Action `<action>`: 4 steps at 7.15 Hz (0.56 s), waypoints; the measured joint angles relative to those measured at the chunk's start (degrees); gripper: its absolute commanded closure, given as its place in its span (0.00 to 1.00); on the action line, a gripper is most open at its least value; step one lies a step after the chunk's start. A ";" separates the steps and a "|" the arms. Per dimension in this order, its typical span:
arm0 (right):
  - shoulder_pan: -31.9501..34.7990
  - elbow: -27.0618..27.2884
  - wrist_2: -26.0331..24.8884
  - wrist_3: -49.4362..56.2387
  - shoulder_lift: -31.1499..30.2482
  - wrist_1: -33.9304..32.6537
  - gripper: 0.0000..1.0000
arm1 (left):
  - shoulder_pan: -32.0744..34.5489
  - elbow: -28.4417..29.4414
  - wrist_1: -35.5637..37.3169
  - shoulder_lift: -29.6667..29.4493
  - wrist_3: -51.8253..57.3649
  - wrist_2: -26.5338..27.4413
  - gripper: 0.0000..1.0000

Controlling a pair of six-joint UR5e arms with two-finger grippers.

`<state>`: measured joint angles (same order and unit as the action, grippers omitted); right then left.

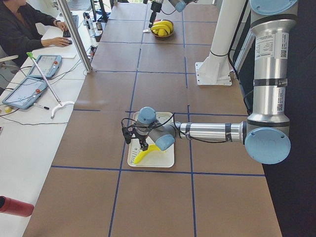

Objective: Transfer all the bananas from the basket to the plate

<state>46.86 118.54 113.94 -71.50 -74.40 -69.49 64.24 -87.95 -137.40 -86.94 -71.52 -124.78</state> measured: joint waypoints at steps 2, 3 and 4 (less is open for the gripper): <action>1.00 4.39 0.29 10.99 -9.40 -3.25 0.00 | 0.69 -1.13 -0.20 -0.33 0.06 0.19 0.01; 1.49 6.48 0.48 14.45 -14.71 -3.32 0.00 | 0.72 -1.29 -0.22 -0.49 0.04 0.29 0.01; 1.77 8.37 0.97 16.13 -20.21 -2.02 0.00 | 0.74 -1.38 -0.23 -0.67 0.01 0.43 0.01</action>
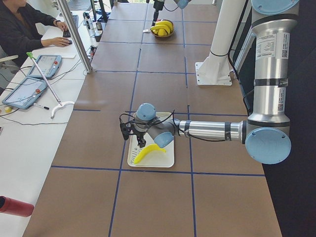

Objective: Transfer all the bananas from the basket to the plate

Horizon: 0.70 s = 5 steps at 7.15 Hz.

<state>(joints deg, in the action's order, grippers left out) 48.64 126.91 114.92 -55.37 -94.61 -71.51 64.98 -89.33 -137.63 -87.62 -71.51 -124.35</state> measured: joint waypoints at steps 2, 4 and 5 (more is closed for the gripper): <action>3.63 -2.68 4.90 0.80 -9.13 12.63 0.00 | -0.12 -0.03 0.05 -0.56 -0.11 0.52 0.00; 10.49 -8.71 13.00 3.56 -12.64 20.34 0.00 | -0.25 0.13 -0.16 -1.13 -0.31 0.40 0.00; 11.68 -10.18 14.21 4.97 -13.68 21.28 0.00 | -0.27 0.22 -0.13 -1.22 -0.32 -0.40 0.00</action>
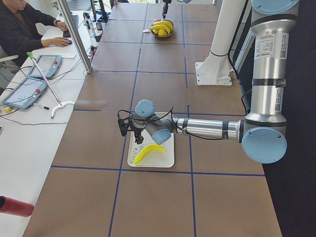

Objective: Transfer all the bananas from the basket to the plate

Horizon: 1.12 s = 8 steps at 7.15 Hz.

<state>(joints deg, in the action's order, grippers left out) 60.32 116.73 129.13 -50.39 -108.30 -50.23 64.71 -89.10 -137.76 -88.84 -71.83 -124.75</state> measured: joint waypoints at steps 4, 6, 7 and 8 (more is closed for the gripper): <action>0.57 -3.10 0.69 0.95 -0.82 0.48 0.00 | 1.13 -0.40 -0.06 -0.30 -0.26 -7.93 0.00; 0.52 -4.15 0.88 0.73 -0.63 0.54 0.00 | 1.20 -1.82 -1.31 -0.37 0.04 -8.22 0.00; 0.51 -4.38 1.02 0.68 -0.56 0.56 0.00 | 1.19 -1.96 -3.21 -0.37 0.07 -8.55 0.00; 0.50 -4.45 1.16 0.61 -0.54 0.55 0.00 | 1.16 -1.68 -5.57 -0.44 -0.24 -8.66 0.00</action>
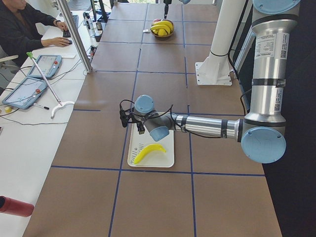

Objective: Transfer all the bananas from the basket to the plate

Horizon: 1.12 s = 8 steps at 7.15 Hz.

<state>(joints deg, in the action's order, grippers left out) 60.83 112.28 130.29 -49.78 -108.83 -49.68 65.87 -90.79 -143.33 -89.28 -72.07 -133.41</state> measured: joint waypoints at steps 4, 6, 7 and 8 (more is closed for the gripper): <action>-2.39 -2.03 -0.20 -0.30 0.05 -0.06 0.00 | -0.17 0.33 -3.04 -0.15 -1.89 1.89 0.00; -4.80 -2.62 -0.72 -0.15 0.04 -0.09 0.00 | -0.24 0.24 -3.11 -0.27 -1.88 2.02 0.01; -5.51 -2.87 -0.79 -0.06 0.03 -0.12 0.37 | -0.27 0.32 -3.15 -0.32 -1.86 1.98 0.01; -5.86 -3.09 -0.81 -0.05 0.03 -0.14 0.65 | -0.28 0.41 -3.17 -0.35 -1.87 1.90 0.01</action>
<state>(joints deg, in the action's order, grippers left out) 54.96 109.19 129.47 -49.83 -108.80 -49.82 65.58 -90.38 -146.50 -89.63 -73.94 -131.51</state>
